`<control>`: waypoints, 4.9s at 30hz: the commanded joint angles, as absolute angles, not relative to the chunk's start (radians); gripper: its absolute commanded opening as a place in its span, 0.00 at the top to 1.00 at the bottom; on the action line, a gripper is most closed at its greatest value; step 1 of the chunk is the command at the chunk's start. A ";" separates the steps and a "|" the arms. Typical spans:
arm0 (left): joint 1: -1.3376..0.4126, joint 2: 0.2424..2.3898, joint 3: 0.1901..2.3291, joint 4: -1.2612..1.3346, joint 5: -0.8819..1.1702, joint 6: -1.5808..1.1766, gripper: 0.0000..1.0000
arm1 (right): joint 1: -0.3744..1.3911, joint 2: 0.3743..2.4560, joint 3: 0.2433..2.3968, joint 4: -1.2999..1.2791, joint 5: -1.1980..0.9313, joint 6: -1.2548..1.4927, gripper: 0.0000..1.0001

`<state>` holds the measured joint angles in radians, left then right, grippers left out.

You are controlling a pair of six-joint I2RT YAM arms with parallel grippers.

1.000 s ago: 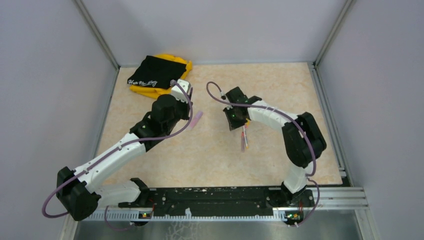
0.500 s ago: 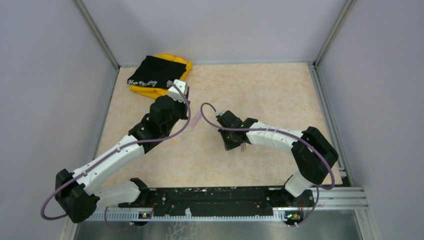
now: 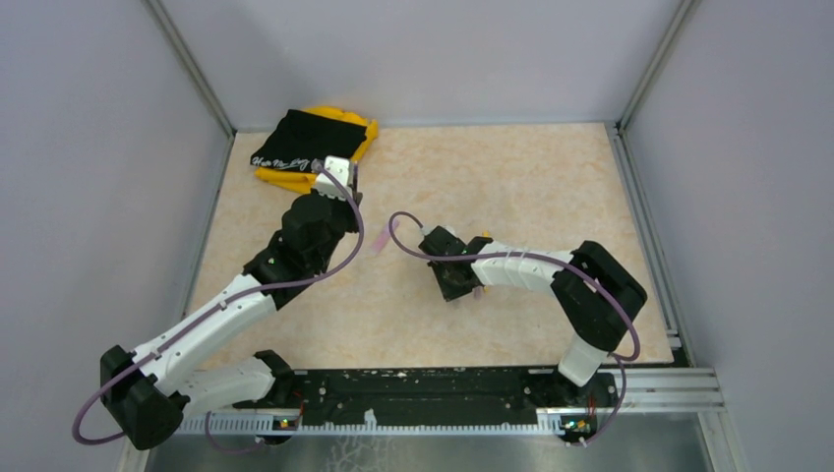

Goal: Insert the pens into the pen caps

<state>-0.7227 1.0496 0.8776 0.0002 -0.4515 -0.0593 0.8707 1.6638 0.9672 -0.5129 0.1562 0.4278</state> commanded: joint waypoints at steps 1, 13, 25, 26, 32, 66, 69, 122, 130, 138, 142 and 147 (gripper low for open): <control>-0.719 1.036 0.870 0.041 -0.481 -0.063 1.00 | 0.881 1.684 0.995 -0.515 0.148 0.439 0.85; -0.718 1.044 0.873 0.043 -0.488 -0.058 1.00 | 0.881 1.685 1.009 -0.594 0.121 0.422 0.64; -0.718 1.043 0.873 0.044 -0.489 -0.059 1.00 | 0.888 1.699 1.008 -0.633 0.090 0.418 0.67; -0.718 1.043 0.872 0.045 -0.488 -0.060 1.00 | 0.888 1.701 1.007 -0.631 0.089 0.418 0.69; -0.718 1.043 0.873 0.043 -0.486 -0.059 1.00 | 0.889 1.712 1.011 -0.613 0.124 0.427 0.83; -0.721 1.015 0.958 -0.068 -0.013 -0.162 1.00 | 0.737 0.700 0.697 0.089 -0.149 0.247 1.00; -0.729 1.038 0.977 -0.054 0.110 -0.181 1.00 | 0.736 0.624 0.664 0.145 -0.144 0.222 1.00; -0.896 1.140 1.065 0.118 0.609 -0.196 1.00 | 0.736 0.627 0.575 0.638 0.095 1.191 1.00; -0.913 1.153 1.075 0.103 0.602 -0.186 1.00 | 0.736 0.625 0.626 0.585 0.003 1.008 1.00; -0.916 1.162 1.076 0.098 0.590 -0.180 1.00 | 0.736 0.624 0.638 0.594 -0.043 0.946 1.00; -0.916 1.161 1.076 0.097 0.584 -0.175 1.00 | 0.736 0.623 0.632 0.611 -0.058 0.934 1.00; -0.916 1.115 1.055 0.102 0.555 -0.152 1.00 | 0.736 0.598 0.604 0.632 -0.004 0.970 1.00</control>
<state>-0.9085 1.1587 1.0431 0.0849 0.5827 -0.1864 0.7383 0.6254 0.5770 0.5610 -0.0269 0.9623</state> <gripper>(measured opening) 0.048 0.052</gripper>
